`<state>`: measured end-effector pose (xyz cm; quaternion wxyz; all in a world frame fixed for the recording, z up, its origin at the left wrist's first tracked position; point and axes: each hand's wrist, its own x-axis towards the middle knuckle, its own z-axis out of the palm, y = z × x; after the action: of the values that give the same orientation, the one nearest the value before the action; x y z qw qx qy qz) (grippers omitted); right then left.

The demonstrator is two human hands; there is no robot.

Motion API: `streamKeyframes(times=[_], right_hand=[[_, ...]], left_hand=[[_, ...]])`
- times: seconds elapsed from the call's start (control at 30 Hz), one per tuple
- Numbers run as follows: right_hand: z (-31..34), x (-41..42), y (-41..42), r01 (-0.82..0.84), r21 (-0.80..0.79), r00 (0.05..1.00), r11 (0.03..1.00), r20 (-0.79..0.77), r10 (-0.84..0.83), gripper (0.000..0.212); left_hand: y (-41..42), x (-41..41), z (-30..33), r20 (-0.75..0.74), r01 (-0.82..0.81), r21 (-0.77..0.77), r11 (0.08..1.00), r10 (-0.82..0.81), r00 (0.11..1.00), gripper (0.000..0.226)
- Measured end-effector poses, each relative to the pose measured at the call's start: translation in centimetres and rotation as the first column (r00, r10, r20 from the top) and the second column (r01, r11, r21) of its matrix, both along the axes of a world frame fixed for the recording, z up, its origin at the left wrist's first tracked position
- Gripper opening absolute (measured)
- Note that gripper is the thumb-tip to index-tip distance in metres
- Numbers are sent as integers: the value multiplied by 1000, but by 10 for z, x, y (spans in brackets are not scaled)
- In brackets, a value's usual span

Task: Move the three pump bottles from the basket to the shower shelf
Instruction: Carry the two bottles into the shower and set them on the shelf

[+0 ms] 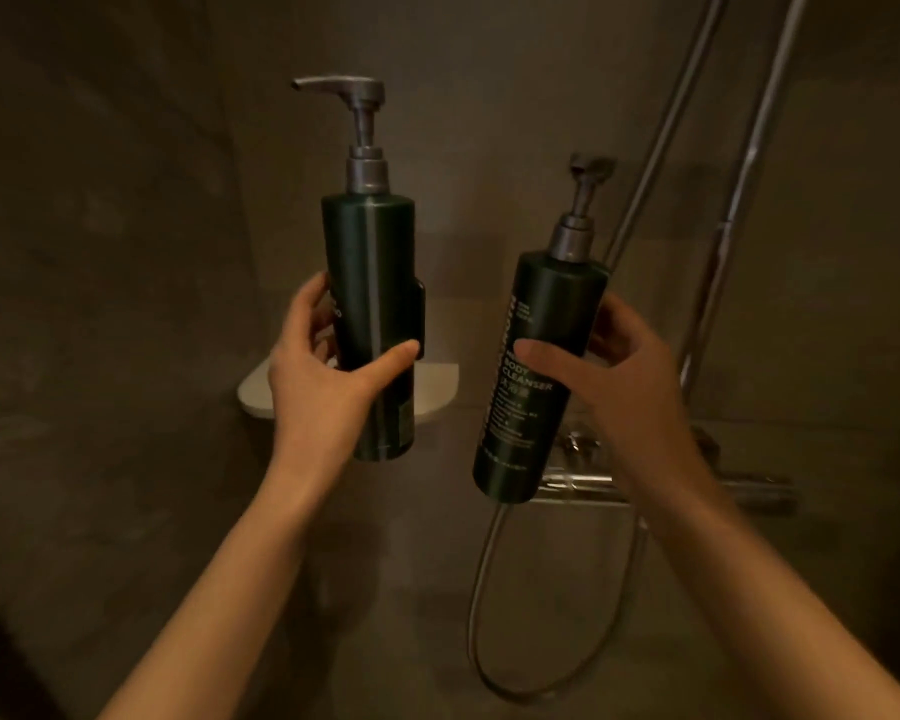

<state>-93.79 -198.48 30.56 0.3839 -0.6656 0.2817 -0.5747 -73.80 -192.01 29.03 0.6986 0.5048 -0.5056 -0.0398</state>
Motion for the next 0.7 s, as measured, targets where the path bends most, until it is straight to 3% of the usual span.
streamKeyframes(times=[0.47,0.7], right_hand=[[38,109,-80,-310,-86,951,947,-44,307,42],[45,121,-113,-339,-62,941,939,-46,337,48]], left_hand=[[-64,73,-5,-33,-177,5,984,177,984,80],[-82,81,-12,-76,-258,12,966,258,963,81]])
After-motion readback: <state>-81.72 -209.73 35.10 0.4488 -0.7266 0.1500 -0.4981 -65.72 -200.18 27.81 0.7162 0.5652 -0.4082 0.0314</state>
